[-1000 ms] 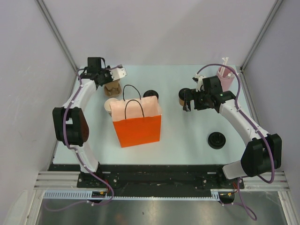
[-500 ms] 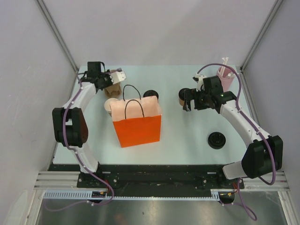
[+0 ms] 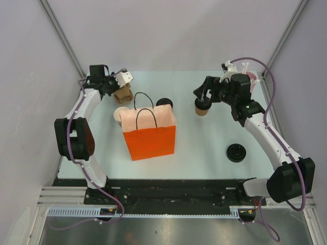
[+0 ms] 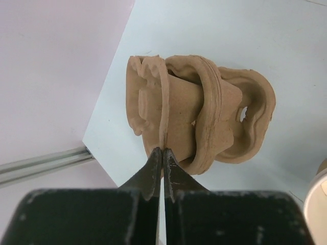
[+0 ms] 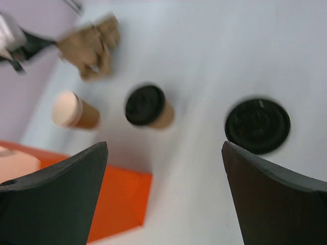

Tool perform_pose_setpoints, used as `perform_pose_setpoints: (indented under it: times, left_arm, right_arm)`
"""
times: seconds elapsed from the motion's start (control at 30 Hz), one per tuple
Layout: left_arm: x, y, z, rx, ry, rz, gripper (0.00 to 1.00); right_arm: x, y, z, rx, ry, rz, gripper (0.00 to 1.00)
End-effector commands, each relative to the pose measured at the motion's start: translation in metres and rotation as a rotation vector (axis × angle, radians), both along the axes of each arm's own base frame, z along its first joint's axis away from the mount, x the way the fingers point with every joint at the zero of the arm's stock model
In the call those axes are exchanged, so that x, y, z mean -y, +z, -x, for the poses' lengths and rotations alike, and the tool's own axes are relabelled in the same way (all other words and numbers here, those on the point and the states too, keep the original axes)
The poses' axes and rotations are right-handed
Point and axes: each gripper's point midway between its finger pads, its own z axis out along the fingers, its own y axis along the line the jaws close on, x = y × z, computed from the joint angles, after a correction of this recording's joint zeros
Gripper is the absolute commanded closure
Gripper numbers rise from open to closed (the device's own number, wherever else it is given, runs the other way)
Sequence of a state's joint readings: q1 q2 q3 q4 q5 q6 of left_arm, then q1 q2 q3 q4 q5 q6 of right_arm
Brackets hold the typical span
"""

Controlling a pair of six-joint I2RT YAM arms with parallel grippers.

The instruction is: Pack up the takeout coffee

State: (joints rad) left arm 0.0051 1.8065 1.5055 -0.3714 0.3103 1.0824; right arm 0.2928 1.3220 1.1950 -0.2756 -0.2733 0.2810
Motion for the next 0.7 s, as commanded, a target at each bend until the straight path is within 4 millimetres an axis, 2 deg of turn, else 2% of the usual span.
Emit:
perform_pose_setpoints:
  times: [0.0,0.03,0.07,0.1,0.13,0.17,0.2,0.23,0.27,0.3,0.33,0.37,0.43,0.47,0.5,0.53,0.57,0.6,0.63,0.67]
  left_arm:
    - [0.004,0.030,-0.002,0.059,-0.003,0.108,1.00]
    - [0.006,0.027,-0.001,0.051,-0.006,0.115,0.99]
    - [0.005,0.027,-0.002,0.051,-0.003,0.118,1.00]
    - [0.005,0.028,-0.003,0.049,0.006,0.128,0.99]
    - [0.005,0.032,-0.004,0.055,0.012,0.140,1.00]
    - [0.004,0.036,-0.005,0.065,0.017,0.150,1.00]
    - [0.005,0.041,-0.005,0.076,0.025,0.164,1.00]
    - [0.005,0.044,-0.004,0.086,0.027,0.171,1.00]
    - [0.007,0.056,-0.004,0.121,0.024,0.172,1.00]
    - [0.006,0.060,-0.004,0.140,0.024,0.163,1.00]
    - [0.004,0.055,-0.002,0.143,0.025,0.141,1.00]
    - [0.003,0.059,-0.004,0.182,0.015,0.089,0.99]
    - [0.003,0.048,-0.002,0.170,0.003,0.068,1.00]
    - [0.004,0.044,-0.003,0.163,-0.001,0.067,1.00]
    - [0.003,0.042,-0.003,0.158,0.001,0.067,0.99]
    - [0.003,0.040,-0.004,0.154,0.001,0.067,1.00]
    - [0.004,0.040,-0.003,0.154,-0.002,0.068,0.99]
    - [0.005,0.038,-0.004,0.150,-0.004,0.073,1.00]
    - [0.005,0.037,-0.004,0.147,-0.005,0.077,1.00]
    - [0.005,0.037,-0.004,0.146,-0.003,0.080,0.99]
  right_arm:
    - [-0.036,0.107,-0.033,0.335,-0.002,-0.313,0.00]
    - [-0.040,0.118,-0.038,0.372,-0.009,-0.344,0.00]
    - [-0.050,0.117,-0.052,0.386,-0.011,-0.383,0.00]
    - [-0.061,0.119,-0.057,0.388,-0.001,-0.401,0.01]
    - [-0.069,0.134,-0.065,0.414,0.005,-0.427,0.02]
    - [-0.081,0.118,-0.080,0.370,0.009,-0.442,0.02]
    - [-0.090,0.118,-0.087,0.368,0.021,-0.453,0.02]
    - [-0.104,0.129,-0.088,0.386,0.048,-0.475,0.02]
    - [-0.111,0.133,-0.093,0.395,0.057,-0.485,0.02]
    - [-0.123,0.110,-0.109,0.356,0.056,-0.473,0.02]
    - [-0.135,0.129,-0.110,0.384,0.088,-0.491,0.02]
    - [-0.149,0.100,-0.128,0.341,0.097,-0.471,0.03]
    - [-0.172,0.089,-0.139,0.326,0.161,-0.465,0.05]
    - [-0.181,0.112,-0.145,0.368,0.188,-0.489,0.06]
    - [-0.197,0.078,-0.164,0.313,0.204,-0.479,0.09]
    - [-0.207,0.069,-0.167,0.282,0.246,-0.483,0.10]
    - [-0.216,0.103,-0.168,0.340,0.286,-0.523,0.12]
    - [-0.226,0.095,-0.173,0.323,0.314,-0.533,0.17]
    - [-0.241,0.056,-0.183,0.243,0.340,-0.532,0.18]
    - [-0.249,0.054,-0.185,0.243,0.353,-0.542,0.21]
